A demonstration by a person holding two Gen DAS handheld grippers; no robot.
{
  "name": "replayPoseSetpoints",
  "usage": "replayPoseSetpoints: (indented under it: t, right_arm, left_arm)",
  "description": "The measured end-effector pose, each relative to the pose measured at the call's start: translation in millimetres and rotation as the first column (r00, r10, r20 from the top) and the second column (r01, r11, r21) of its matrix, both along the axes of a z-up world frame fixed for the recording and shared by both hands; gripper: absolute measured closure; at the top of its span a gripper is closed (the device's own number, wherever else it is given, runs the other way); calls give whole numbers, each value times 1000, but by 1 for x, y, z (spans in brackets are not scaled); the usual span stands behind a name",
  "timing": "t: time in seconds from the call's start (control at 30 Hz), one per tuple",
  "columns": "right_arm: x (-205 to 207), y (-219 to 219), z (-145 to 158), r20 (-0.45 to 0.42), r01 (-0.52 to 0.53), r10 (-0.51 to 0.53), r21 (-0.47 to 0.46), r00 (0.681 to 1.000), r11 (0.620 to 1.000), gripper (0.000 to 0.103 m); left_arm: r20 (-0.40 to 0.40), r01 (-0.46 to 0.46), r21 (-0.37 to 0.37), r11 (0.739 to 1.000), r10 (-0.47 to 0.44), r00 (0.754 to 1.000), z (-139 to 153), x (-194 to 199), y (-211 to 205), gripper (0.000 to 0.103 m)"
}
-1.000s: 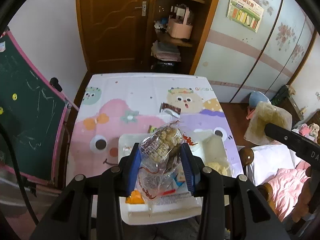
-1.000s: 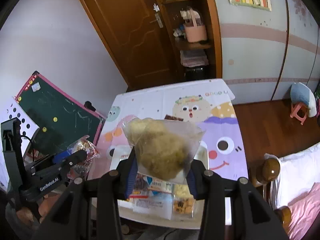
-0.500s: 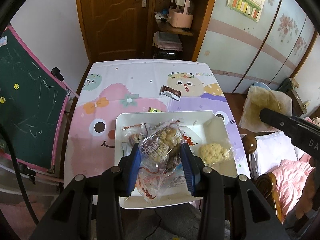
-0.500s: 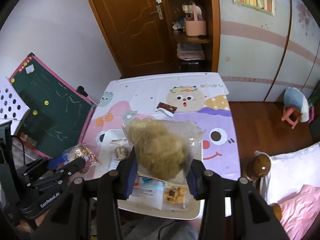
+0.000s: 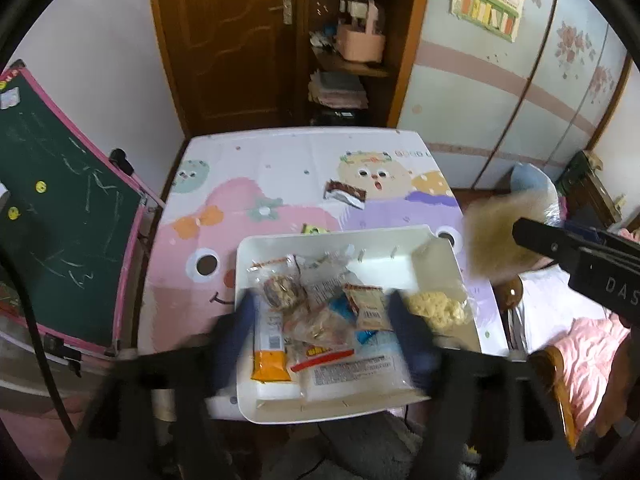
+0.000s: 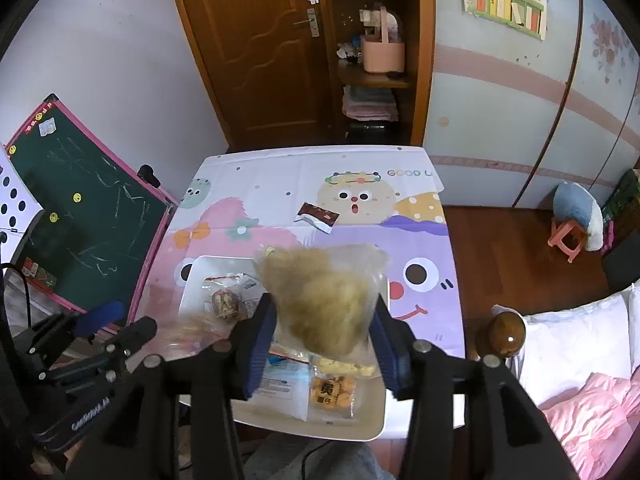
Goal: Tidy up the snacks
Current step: 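Carry both crumb bags over the white tray and open both grippers, then move both open grippers from the tray toward the last two snacks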
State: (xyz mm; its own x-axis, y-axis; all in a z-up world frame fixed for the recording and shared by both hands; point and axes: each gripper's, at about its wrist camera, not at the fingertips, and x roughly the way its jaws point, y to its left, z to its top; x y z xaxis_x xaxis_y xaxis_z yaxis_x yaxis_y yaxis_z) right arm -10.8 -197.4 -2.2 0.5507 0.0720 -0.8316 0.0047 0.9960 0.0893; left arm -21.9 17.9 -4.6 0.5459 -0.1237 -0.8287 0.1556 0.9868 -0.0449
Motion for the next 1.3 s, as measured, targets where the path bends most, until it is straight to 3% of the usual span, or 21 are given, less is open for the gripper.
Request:
replayPoseSetpoints:
  t: [0.13,0.67,1.3]
  right_arm:
    - [-3,3,6,34,-9,9,3,999,1000,40]
    - [-9,15,18,115,-21,28,-65,993,998,39]
    - [22,9,-6,36,3,-1,-43,999,999,39]
  left_arm:
    - [34,2,8,1000,-3,999,8,-2,1,24]
    - [8,0,30,1000,0,1000,7,5,0,24]
    - [-19,24,39,999,-23,1000,-7,43,1,24]
